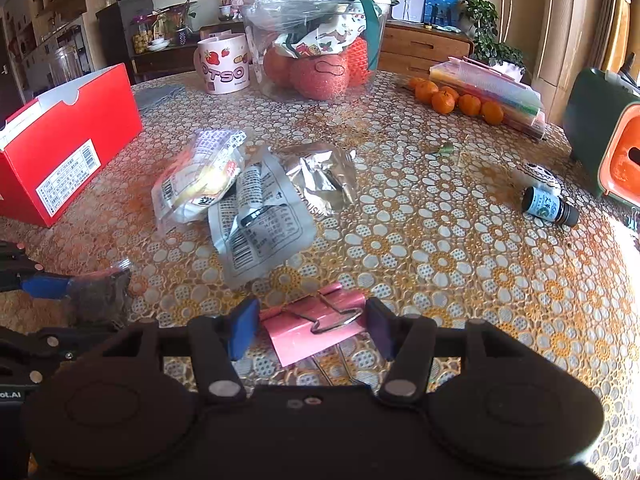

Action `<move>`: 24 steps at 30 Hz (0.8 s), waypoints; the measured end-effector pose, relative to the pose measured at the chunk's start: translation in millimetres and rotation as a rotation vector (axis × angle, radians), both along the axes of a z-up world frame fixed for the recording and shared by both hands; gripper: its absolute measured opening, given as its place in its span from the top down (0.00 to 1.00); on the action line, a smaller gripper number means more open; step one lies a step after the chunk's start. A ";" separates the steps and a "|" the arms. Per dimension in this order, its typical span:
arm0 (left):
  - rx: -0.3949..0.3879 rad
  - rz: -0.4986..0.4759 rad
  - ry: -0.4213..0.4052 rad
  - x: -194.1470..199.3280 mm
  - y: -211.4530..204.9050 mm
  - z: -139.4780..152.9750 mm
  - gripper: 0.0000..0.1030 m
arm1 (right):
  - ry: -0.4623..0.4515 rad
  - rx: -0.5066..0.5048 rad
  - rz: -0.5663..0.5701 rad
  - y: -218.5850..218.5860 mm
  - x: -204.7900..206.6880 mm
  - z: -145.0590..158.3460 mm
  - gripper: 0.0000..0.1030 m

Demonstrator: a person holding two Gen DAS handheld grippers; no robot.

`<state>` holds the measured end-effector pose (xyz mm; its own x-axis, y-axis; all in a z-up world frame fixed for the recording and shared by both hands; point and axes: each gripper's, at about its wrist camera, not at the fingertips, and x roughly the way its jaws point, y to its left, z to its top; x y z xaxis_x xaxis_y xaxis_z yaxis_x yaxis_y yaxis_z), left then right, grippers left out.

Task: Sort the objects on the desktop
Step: 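Carry the black bag and pink clip with both tools over the red box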

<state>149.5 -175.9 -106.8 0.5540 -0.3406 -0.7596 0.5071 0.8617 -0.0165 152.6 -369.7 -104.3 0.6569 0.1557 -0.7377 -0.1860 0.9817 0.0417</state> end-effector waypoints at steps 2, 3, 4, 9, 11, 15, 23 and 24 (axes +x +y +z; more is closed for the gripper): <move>-0.003 0.016 0.006 1.6 4.3 0.6 0.60 | -0.006 0.005 -0.010 6.7 -5.4 3.1 0.44; -0.007 0.022 0.008 1.8 6.9 1.1 0.61 | -0.007 0.014 -0.015 9.3 -7.8 4.7 0.44; -0.010 0.025 0.008 1.8 8.7 1.8 0.61 | -0.006 0.023 -0.018 11.2 -9.9 5.6 0.44; -0.027 0.027 -0.007 -2.5 15.7 10.1 0.61 | -0.005 0.030 -0.022 26.7 -23.6 11.4 0.44; -0.031 0.029 -0.011 -4.5 18.1 15.2 0.61 | -0.006 0.033 -0.025 30.4 -27.2 14.6 0.44; -0.040 0.035 -0.022 -9.6 25.4 27.2 0.61 | -0.014 0.036 -0.023 41.4 -35.9 25.1 0.44; -0.055 0.052 -0.052 -19.1 47.9 51.8 0.61 | -0.063 0.037 -0.006 65.2 -51.7 51.5 0.44; -0.057 0.054 -0.056 -20.0 51.2 55.0 0.61 | -0.072 0.041 -0.003 68.2 -53.5 56.1 0.44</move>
<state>129.5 -124.7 -51.8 0.6137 -0.3509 -0.7073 0.4618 0.8862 -0.0389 99.2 -301.5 -48.3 0.7087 0.1822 -0.6816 -0.1866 0.9801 0.0680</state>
